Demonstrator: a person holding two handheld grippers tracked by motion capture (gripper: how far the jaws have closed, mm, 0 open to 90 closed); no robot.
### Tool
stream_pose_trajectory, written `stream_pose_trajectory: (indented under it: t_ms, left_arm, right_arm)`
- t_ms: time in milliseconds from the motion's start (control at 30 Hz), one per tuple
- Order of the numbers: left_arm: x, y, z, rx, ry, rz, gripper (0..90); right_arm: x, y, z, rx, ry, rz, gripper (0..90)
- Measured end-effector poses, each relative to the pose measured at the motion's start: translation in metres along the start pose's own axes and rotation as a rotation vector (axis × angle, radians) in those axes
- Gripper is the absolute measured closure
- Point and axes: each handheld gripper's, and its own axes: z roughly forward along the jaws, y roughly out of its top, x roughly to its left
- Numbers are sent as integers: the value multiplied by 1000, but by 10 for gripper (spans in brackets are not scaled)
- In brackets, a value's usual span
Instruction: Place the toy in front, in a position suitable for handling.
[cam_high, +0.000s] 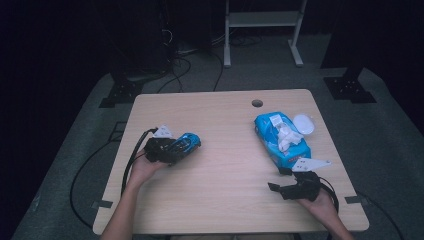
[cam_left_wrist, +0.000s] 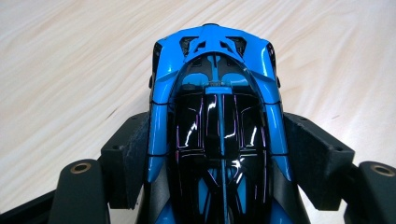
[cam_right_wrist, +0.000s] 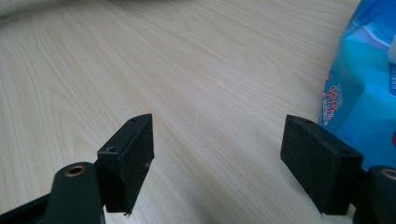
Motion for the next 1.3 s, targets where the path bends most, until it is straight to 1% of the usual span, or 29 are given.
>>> stream_pose_trajectory:
  t_ms: [33, 67, 100, 167, 200, 267, 300, 333, 367, 400, 433, 467, 500, 567, 600, 633, 667, 700, 800, 900, 933, 1033, 1100, 1300]
  left_arm:
    - [-4, 4, 2, -9, -12, 8, 279]
    - [-4, 4, 2, -9, -12, 8, 280]
    - [-8, 7, 3, -13, -22, 18, 279]
    - [-21, 18, 10, -28, -51, 51, 279]
    - [-21, 18, 10, -28, -51, 51, 280]
    - [-35, 27, 18, -37, -80, 86, 279]
    - [-38, 29, 20, -34, -89, 94, 280]
    - [-38, 29, 20, -34, -89, 94, 279]
    - [-46, 36, 26, -29, -106, 117, 279]
    - [-46, 36, 26, -29, -106, 117, 280]
    - [-50, 38, 29, -30, -113, 124, 280]
    - [-58, 43, 34, -32, -133, 140, 280]
    - [-61, 44, 36, -35, -142, 139, 280]
    - [-68, 48, 40, -31, -158, 160, 280]
    - [-68, 48, 40, -31, -158, 160, 279]
    - [-75, 50, 46, -31, -169, 175, 279]
    - [-78, 50, 48, -32, -178, 174, 280]
    - [-78, 50, 48, -32, -178, 174, 279]
    - [-86, 51, 57, -21, -194, 186, 279]
    - [-89, 51, 61, -16, -193, 196, 279]
    - [-90, 50, 64, -20, -205, 187, 280]
    - [-92, 49, 68, -11, -203, 187, 279]
    - [-92, 47, 71, -3, -210, 183, 279]
    - [-96, 45, 77, 14, -219, 187, 279]
  right_arm:
    - [0, 0, -1, -5, -3, 1, 247]
    - [0, 0, -1, -5, -3, 1, 247]
    - [-1, 0, -2, -10, -6, 2, 247]
    - [-2, 0, -3, -15, -10, 2, 247]
    - [-2, 0, -3, -15, -10, 2, 247]
    - [-2, 0, -3, -17, -11, 4, 247]
    - [-2, 0, -3, -17, -12, 3, 247]
    - [-2, 1, -3, -17, -13, 3, 247]
    - [-2, 1, -3, -17, -13, 1, 247]
    - [-2, 1, -3, -17, -13, 1, 247]
    - [-2, 1, -4, -17, -14, 0, 247]
    - [-2, 1, -4, -19, -16, -3, 247]
    - [-2, 1, -4, -18, -17, -2, 247]
    - [-2, 1, -5, -22, -19, 2, 247]
    - [-2, 1, -5, -22, -19, 2, 247]
    - [-3, 1, -6, -24, -23, 3, 247]
    - [-3, 1, -6, -25, -26, 3, 247]
    - [-3, 1, -6, -25, -26, 3, 247]
    - [-4, 1, -8, -34, -32, 5, 247]
    - [-4, 1, -8, -37, -36, 5, 247]
    - [-4, 1, -9, -40, -39, 6, 247]
    - [-5, 1, -9, -39, -40, 6, 247]
    - [-5, 1, -9, -39, -40, 5, 247]
    - [-4, 1, -8, -35, -41, 4, 247]
